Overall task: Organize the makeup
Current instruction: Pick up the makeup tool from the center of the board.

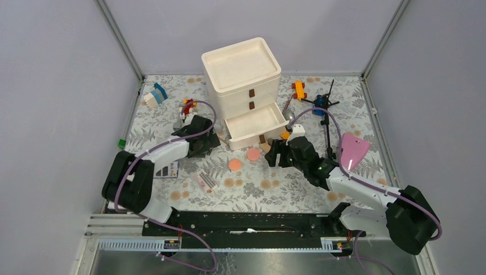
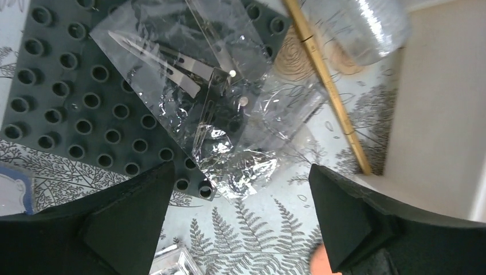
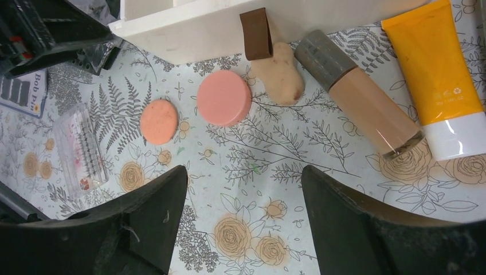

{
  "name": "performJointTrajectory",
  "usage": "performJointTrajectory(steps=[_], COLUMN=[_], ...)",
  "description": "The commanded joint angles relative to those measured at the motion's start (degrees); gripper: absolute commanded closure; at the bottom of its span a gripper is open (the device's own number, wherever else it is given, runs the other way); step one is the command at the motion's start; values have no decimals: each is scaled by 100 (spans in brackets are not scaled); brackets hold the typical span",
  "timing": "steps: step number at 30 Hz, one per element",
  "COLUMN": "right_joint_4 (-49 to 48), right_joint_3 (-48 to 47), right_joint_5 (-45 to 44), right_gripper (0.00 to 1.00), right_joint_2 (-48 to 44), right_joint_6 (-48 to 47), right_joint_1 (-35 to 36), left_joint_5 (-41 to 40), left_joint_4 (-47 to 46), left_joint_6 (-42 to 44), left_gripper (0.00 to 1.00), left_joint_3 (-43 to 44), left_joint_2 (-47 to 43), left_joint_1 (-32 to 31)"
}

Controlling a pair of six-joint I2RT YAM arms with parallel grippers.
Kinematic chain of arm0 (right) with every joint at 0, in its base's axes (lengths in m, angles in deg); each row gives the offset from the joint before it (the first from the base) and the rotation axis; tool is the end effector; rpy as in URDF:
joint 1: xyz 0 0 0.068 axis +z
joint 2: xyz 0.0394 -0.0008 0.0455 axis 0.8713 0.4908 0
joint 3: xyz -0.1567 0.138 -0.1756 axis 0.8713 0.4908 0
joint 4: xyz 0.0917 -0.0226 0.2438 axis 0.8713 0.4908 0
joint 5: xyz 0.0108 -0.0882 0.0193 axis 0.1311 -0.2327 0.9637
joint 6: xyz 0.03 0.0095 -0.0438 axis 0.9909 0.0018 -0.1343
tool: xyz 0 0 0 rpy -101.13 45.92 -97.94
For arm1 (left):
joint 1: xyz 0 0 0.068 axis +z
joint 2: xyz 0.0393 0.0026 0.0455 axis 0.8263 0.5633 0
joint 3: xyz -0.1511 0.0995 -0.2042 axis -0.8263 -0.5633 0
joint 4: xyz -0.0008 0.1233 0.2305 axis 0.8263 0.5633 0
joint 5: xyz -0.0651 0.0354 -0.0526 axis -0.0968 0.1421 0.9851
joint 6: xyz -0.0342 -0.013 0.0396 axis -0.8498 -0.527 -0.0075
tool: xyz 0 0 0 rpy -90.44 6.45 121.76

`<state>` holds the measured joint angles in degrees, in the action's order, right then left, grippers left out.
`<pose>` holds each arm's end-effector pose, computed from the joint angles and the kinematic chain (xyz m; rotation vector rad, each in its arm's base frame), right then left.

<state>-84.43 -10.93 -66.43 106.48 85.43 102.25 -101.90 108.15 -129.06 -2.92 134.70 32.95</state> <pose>0.1834 0.1577 0.2154 -0.1665 2.0876 0.6426 0.2657 -0.1018 0.1850 -0.5251 2.4515 -0.1477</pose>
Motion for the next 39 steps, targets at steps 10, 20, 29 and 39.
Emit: performJointTrajectory(steps=[10,20,29,39], right_joint_4=[168,151,151,151], right_joint_3=[110,123,128,112], right_joint_5=[-307,-304,-303,-286], right_gripper=[19,18,18,17], right_joint_2=[-277,-242,-276,-281], right_joint_6=[-109,-84,-81,-41], right_joint_1=[36,39,38,37], left_joint_5=[-944,-932,-940,-1032], left_joint_4=[160,-4,-20,337], left_joint_6=[-324,-346,-355,-231], left_gripper=[2,45,72,81], left_joint_3=[691,399,305,497], left_joint_2=[838,848,764,191], left_joint_1=[-286,-290,-290,-290])
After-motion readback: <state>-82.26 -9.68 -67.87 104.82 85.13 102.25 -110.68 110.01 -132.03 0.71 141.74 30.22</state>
